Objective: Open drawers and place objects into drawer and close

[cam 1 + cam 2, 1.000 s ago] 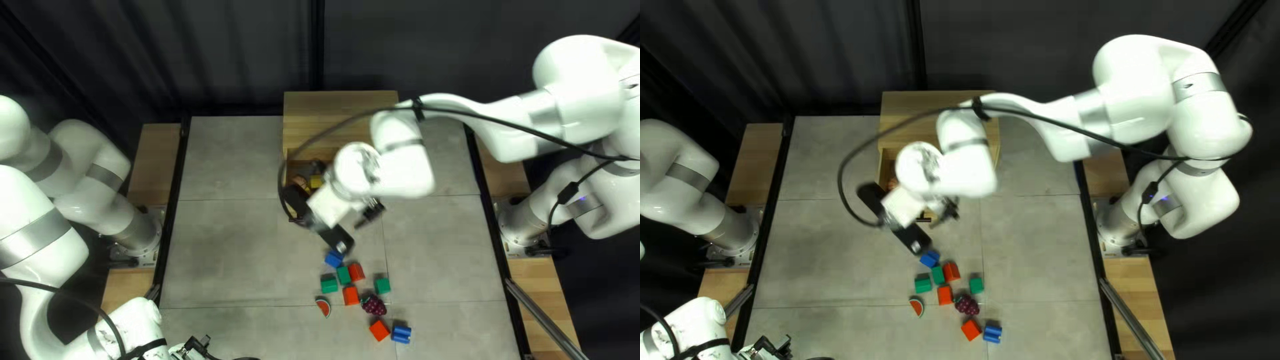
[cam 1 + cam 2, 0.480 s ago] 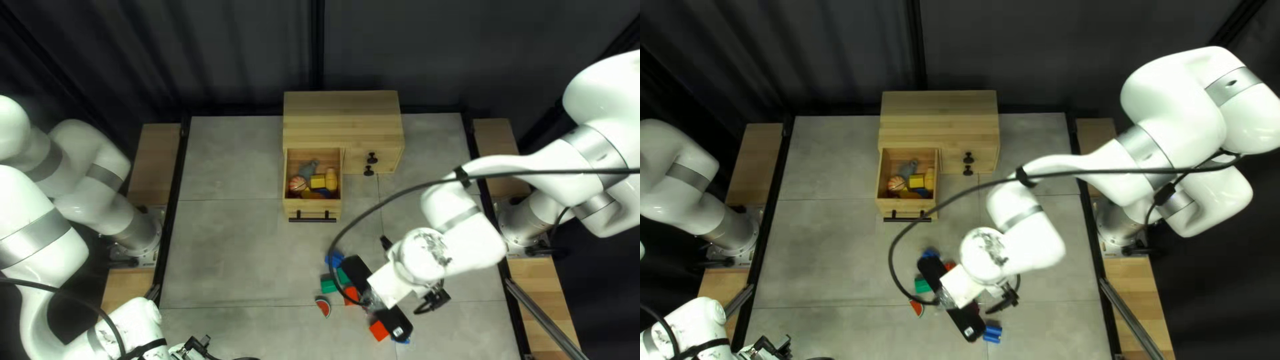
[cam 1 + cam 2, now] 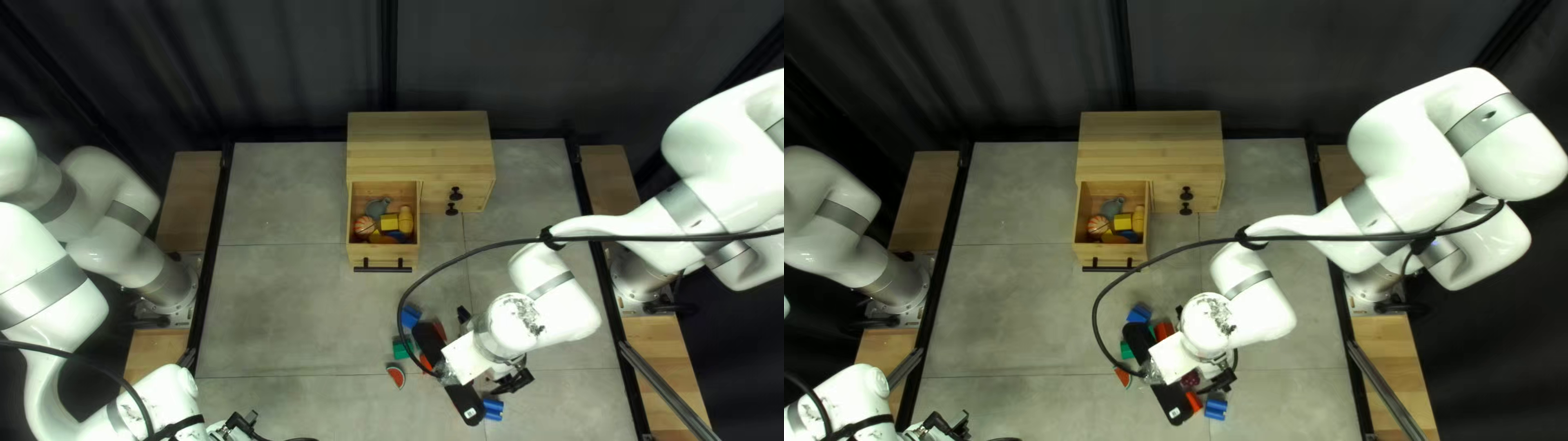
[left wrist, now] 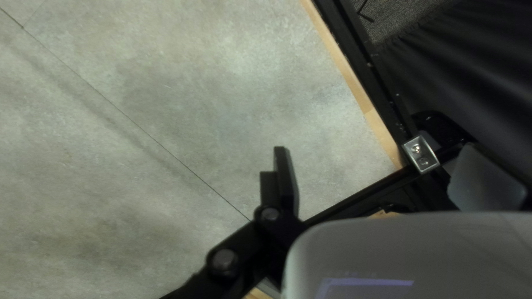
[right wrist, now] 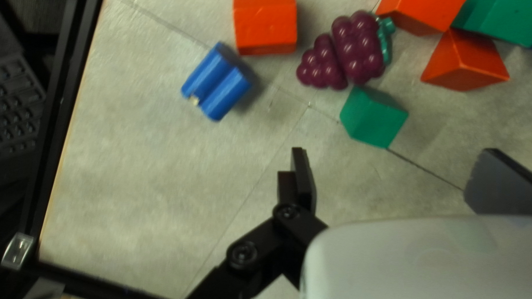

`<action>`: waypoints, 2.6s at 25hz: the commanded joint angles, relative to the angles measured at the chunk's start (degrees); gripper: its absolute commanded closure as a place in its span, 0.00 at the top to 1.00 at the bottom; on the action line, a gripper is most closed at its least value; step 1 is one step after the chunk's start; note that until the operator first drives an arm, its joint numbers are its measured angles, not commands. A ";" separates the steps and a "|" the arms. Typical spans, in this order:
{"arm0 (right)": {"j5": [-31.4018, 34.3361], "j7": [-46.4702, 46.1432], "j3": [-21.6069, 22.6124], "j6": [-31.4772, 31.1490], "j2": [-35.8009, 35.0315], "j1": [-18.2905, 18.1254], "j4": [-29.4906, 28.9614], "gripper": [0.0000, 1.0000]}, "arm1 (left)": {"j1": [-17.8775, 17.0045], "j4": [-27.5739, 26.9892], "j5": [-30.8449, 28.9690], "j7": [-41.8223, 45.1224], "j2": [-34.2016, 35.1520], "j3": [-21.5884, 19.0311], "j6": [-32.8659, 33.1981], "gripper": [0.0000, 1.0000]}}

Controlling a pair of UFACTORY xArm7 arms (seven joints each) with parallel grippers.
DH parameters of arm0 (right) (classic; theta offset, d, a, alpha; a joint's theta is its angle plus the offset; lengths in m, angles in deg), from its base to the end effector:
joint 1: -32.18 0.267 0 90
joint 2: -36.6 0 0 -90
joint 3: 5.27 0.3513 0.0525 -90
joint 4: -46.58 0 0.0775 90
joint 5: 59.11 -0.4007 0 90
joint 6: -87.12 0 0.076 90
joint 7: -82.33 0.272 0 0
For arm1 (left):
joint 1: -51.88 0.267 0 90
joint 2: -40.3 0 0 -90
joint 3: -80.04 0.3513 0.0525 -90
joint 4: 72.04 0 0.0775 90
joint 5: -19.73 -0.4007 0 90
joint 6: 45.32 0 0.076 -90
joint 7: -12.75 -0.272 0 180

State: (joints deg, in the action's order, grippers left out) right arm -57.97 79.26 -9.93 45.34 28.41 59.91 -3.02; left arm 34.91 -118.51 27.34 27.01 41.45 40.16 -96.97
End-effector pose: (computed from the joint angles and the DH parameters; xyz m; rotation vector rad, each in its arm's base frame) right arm 0.4612 0.1919 0.0858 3.0298 0.7284 -0.0026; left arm 0.2296 -0.3884 0.1285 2.9423 -1.0019 -0.1738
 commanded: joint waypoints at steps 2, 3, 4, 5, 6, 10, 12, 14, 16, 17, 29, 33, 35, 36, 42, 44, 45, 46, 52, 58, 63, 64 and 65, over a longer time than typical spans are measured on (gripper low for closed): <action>0.75 0.27 -0.29 1.92 -0.55 -0.08 1.21 1.00 | 0.00 0.00 0.00 0.00 0.00 0.00 0.00 1.00; 0.79 0.22 -0.36 2.76 -0.92 -0.16 1.59 1.00 | 0.00 0.00 0.00 0.00 0.00 0.00 0.00 1.00; 0.72 0.11 -0.42 3.54 -1.43 -0.27 1.81 1.00 | 0.00 0.00 0.00 0.00 0.00 0.00 0.00 1.00; 0.64 0.03 -0.44 3.99 -1.73 -0.35 1.92 1.00 | 0.00 0.00 0.00 0.00 0.00 0.00 0.00 1.00; 0.46 -0.13 -0.49 4.69 -2.19 -0.49 2.10 1.00 | 0.00 0.00 0.00 0.00 0.00 0.00 0.00 1.00; -0.05 -0.70 -0.55 6.14 -3.26 -0.88 2.41 1.00 | 0.00 0.00 0.00 0.00 0.00 0.00 0.00 1.00; -0.17 -0.76 -0.53 6.38 -3.55 -0.93 2.39 1.00 | 0.00 0.00 0.00 0.00 0.00 0.00 0.00 1.00; -0.22 -0.73 -0.49 6.57 -4.00 -0.91 2.25 0.57 | 0.00 0.00 0.00 0.00 0.00 0.00 0.00 1.00; -0.19 -0.71 -0.48 6.66 -4.18 -0.88 2.18 0.08 | 0.00 0.00 0.00 0.00 0.00 0.00 0.00 1.00; -0.21 -0.72 -0.47 6.67 -4.28 -0.88 2.12 0.04 | 0.00 0.00 0.00 0.00 0.00 0.00 0.00 1.00; 3.52 0.64 -0.33 -3.23 1.41 0.50 -1.81 0.02 | 0.00 0.00 0.00 0.00 0.00 0.00 0.00 1.00; 6.27 -0.97 -0.82 -11.75 5.57 0.03 -5.57 0.01 | 0.00 0.00 0.00 0.00 0.00 0.00 0.00 1.00; 7.80 -2.47 -1.25 -15.36 7.02 -0.48 -7.36 0.01 | 0.00 0.00 0.00 0.00 0.00 0.00 0.00 1.00; 9.46 -4.11 -1.81 -17.69 8.76 -1.07 -8.12 0.01 | 0.00 0.00 0.00 0.00 0.00 0.00 0.00 1.00; 14.30 -13.16 -5.43 -21.91 10.06 -4.59 -13.84 0.00 | 0.00 0.00 0.00 0.00 0.00 0.00 0.00 1.00; 14.99 -17.93 -7.30 -23.41 7.13 -6.46 -18.84 0.00 | 0.00 0.00 0.00 0.00 0.00 0.00 0.00 1.00; 15.21 -20.00 -8.20 -23.25 6.03 -7.45 -20.35 0.00 | 0.00 0.00 0.00 0.00 0.00 0.00 0.00 1.00; 15.45 -21.66 -9.01 -22.64 4.94 -8.42 -21.38 0.00 | 0.00 0.00 0.00 0.00 0.00 0.00 0.00 1.00; 15.02 -26.53 -11.75 -17.15 -1.08 -12.41 -24.87 0.02 | 0.00 0.00 0.00 0.00 0.00 0.00 0.00 1.00; 11.58 -27.96 -12.19 -14.55 -8.00 -15.11 -30.12 1.00 | 0.00 0.00 0.00 0.00 0.00 0.00 0.00 1.00; 12.09 -22.40 -11.25 -16.38 -5.23 -12.53 -27.66 1.00 | 0.00 0.00 0.00 0.00 0.00 0.00 0.00 1.00; 12.32 -20.39 -10.66 -17.45 -3.97 -11.44 -26.56 1.00 | 0.00 0.00 0.00 0.00 0.00 0.00 0.00 1.00; 12.24 -19.20 -10.27 -18.26 -3.38 -10.81 -26.09 1.00 | 0.00 0.00 0.00 0.00 0.00 0.00 0.00 1.00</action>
State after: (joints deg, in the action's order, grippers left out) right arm -46.26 55.99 -21.37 29.36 22.39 46.76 -31.44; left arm 34.91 -118.51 27.34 27.01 41.45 40.16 -96.97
